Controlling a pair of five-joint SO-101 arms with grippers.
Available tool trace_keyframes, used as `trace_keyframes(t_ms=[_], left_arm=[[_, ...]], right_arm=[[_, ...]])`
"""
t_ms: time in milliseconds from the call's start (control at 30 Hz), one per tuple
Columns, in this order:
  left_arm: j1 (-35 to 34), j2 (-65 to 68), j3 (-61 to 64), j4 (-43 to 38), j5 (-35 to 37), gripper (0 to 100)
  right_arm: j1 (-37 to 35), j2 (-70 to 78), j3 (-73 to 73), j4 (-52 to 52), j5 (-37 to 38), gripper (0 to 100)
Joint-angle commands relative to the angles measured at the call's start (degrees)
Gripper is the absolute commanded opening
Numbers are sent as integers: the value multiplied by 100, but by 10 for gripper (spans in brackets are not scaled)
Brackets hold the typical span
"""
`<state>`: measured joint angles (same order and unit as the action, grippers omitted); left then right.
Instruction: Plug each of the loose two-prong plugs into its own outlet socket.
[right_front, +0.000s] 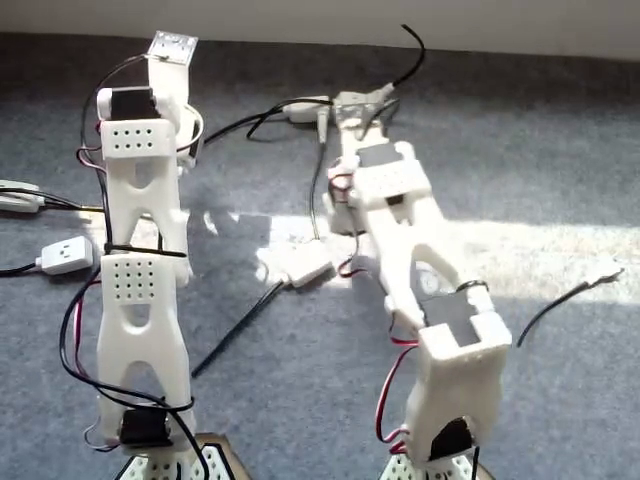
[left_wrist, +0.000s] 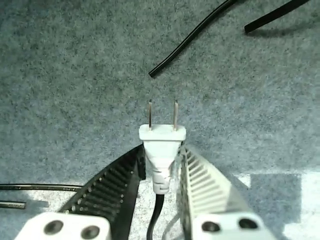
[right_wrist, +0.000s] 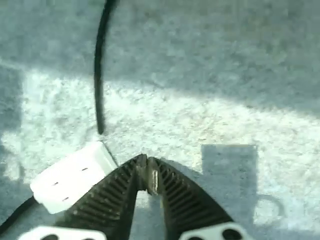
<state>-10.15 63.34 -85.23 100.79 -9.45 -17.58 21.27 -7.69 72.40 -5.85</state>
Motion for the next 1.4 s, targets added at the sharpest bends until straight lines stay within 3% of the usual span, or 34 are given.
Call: trace_keyframes(t_ms=[0, 167, 400, 600, 733, 933, 1267, 1367], left_arm=[[752, -163, -75, -18, 62, 6], [1754, -171, -31, 62, 369, 6], [3433, -831, -66, 53, 404, 6], [4347, -1288, -163, -176, 1503, 6], [4646, -1279, -743, -466, 1873, 6], [5130, -1297, -1007, -782, 1908, 6], [5956, -1657, -1007, -2127, 1864, 6], [6070, -2070, -1007, -1899, 1521, 6]], right_arm=[[971, -400, -567, 330, -9, 10], [2018, -391, -1033, 1086, 202, 10], [3336, -365, -1068, 1086, 571, 11], [4286, -391, -1077, 400, 1424, 33], [4875, -391, -1059, -198, 1574, 33], [5191, -374, -1033, -356, 2180, 8], [5209, -409, -1077, -365, 2163, 8], [5103, -409, -1068, -321, 2163, 8]])
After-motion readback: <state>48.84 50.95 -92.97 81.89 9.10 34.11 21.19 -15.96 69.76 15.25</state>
